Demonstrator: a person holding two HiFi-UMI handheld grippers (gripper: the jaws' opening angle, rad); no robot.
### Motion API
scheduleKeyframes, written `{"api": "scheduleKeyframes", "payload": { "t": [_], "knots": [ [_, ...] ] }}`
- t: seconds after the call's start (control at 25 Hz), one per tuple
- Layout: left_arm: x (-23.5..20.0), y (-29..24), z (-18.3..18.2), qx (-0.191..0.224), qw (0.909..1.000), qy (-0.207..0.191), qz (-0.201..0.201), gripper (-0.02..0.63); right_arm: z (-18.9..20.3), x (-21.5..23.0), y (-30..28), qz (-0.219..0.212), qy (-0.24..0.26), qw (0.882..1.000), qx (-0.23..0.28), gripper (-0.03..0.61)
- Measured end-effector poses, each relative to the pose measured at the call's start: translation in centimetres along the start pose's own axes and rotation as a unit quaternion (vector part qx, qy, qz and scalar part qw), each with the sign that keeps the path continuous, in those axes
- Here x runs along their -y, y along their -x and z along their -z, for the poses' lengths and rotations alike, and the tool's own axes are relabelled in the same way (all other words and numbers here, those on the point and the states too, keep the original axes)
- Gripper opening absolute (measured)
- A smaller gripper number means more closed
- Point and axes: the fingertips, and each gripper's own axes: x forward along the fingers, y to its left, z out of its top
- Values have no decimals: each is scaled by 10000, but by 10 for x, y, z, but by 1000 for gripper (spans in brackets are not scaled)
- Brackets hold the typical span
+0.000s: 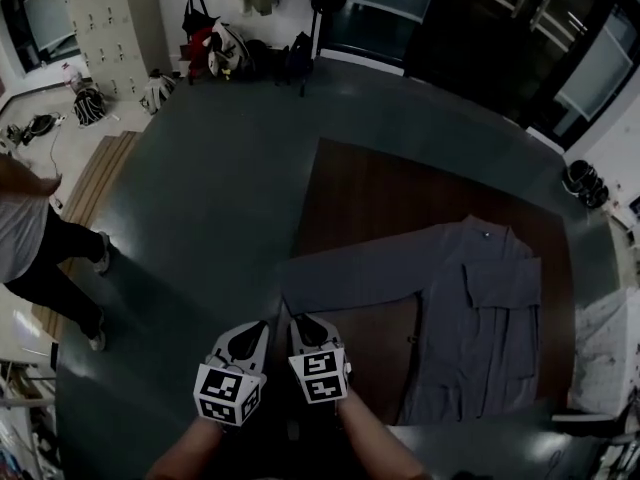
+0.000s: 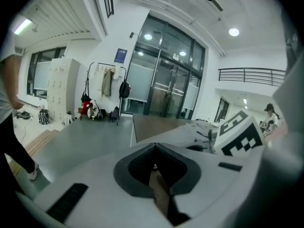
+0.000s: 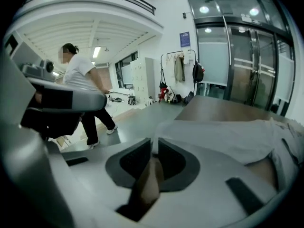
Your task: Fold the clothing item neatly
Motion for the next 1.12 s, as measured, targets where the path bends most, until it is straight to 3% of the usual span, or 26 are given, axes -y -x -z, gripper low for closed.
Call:
{"api": "scheduleKeyframes", "payload": {
  "t": [0.2,0.4,0.76,0.92,1.12],
  "knots": [
    [-19,-15,4,-124,9997,73,174,8,13,4,-32,154,343,9980,-509,64],
    [-34,-26,7,-241,9992,154,270,8,27,3,-49,120,326,9949,-951,100],
    [-46,-48,3,-345,9982,168,454,8,26,9,-56,103,-3,9953,-963,114],
    [-47,-51,2,-337,9980,160,514,8,25,14,-59,139,-340,9949,-940,69],
    [-42,-50,0,-360,9971,158,648,8,16,12,-56,156,-389,9940,-1014,41]
  ]
}}
